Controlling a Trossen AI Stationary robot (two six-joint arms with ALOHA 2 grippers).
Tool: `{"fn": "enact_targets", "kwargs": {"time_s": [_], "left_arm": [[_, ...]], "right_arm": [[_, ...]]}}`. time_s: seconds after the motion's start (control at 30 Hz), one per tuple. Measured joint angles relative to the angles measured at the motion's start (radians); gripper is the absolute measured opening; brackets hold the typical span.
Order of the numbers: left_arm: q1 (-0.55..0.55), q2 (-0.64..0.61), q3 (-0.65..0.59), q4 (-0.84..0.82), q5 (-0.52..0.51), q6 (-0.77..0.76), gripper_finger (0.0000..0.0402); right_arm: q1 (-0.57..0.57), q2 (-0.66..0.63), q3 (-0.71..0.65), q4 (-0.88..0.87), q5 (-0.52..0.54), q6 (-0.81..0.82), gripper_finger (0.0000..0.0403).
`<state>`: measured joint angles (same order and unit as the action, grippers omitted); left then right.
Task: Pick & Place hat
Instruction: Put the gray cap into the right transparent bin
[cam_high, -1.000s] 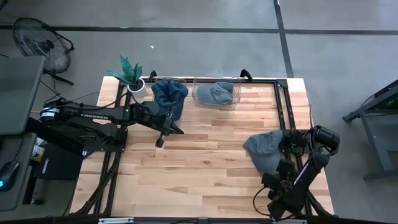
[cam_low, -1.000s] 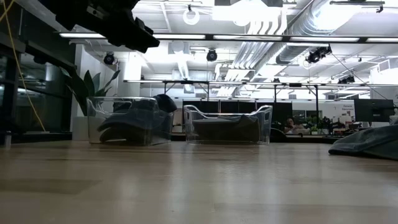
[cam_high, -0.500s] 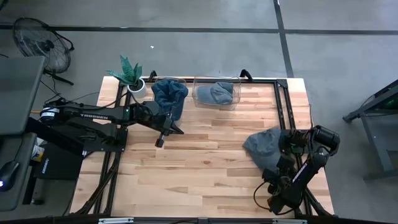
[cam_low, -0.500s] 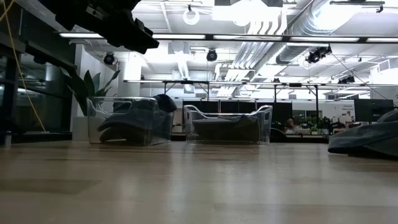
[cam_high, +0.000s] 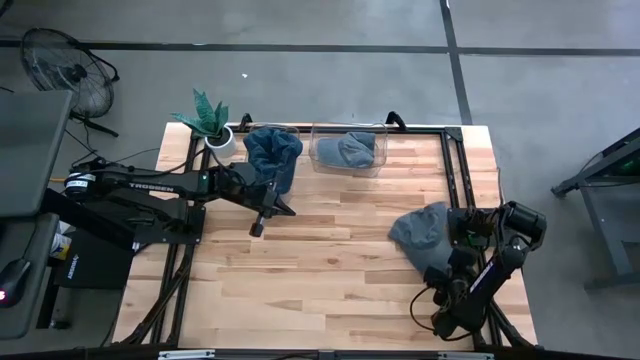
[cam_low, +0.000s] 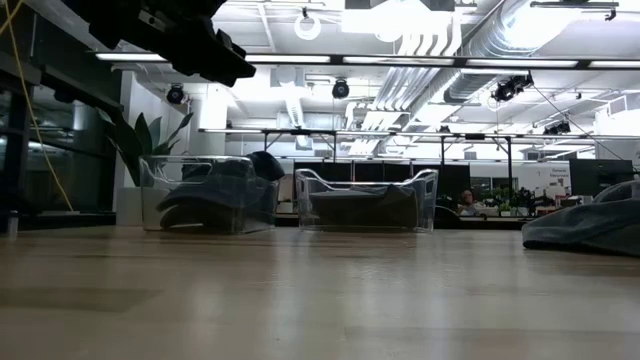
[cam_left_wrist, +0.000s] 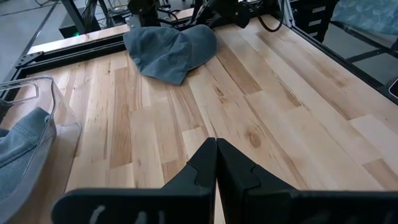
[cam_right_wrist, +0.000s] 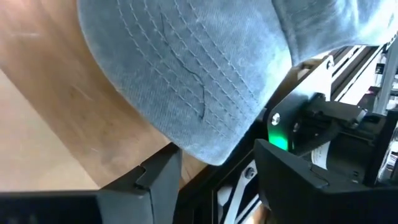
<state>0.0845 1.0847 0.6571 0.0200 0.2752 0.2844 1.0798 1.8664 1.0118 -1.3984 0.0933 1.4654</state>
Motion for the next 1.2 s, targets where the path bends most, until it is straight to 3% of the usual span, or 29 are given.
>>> {"fn": "enact_targets", "kwargs": {"time_s": [0.8, 1.2], "left_arm": [[0.000, 0.000, 0.000, -0.008, 0.002, -0.032, 0.0000], [0.000, 0.000, 0.001, 0.042, 0.000, -0.080, 0.0000]], "right_arm": [[-0.078, -0.003, 0.016, 0.005, 0.045, -0.003, 0.0007], [-0.140, -0.003, 0.116, -0.025, 0.222, -0.007, 0.0001]]}}
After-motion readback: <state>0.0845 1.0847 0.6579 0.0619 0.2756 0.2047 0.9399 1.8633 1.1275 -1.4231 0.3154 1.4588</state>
